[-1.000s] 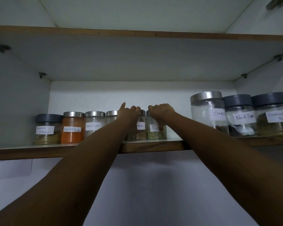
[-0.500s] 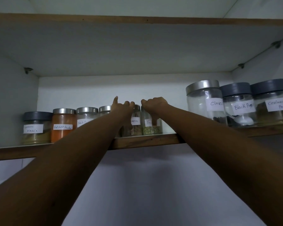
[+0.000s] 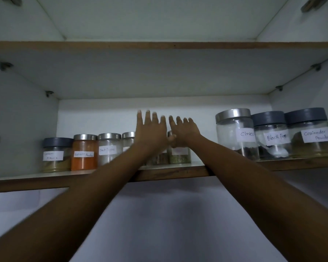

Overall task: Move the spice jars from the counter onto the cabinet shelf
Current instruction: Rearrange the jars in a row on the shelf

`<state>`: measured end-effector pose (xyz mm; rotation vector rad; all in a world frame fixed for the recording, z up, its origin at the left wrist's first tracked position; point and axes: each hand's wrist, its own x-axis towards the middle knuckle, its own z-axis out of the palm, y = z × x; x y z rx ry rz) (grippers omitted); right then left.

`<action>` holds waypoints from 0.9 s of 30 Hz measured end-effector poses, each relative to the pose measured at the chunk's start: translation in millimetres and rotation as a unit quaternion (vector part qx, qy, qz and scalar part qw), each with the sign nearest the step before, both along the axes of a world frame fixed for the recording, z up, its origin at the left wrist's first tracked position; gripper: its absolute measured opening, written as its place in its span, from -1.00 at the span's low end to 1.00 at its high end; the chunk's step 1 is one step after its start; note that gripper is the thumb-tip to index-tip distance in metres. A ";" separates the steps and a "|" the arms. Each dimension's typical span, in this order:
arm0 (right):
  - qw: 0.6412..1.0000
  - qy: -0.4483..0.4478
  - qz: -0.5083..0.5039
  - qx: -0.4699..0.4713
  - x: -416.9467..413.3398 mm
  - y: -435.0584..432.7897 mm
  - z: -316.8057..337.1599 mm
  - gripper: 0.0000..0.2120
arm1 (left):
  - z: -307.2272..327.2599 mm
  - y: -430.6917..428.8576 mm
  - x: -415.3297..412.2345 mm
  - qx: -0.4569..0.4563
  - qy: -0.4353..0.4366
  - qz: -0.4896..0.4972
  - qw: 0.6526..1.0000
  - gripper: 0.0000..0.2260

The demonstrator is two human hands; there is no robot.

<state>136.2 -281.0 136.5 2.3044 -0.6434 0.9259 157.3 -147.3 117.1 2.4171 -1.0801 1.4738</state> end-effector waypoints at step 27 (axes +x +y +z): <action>0.926 -0.311 0.176 -0.124 -226.3 -36.3 -18.8 -0.87 | -27.9 3.7 -87.2 0.017 -0.060 -0.060 0.996 -0.63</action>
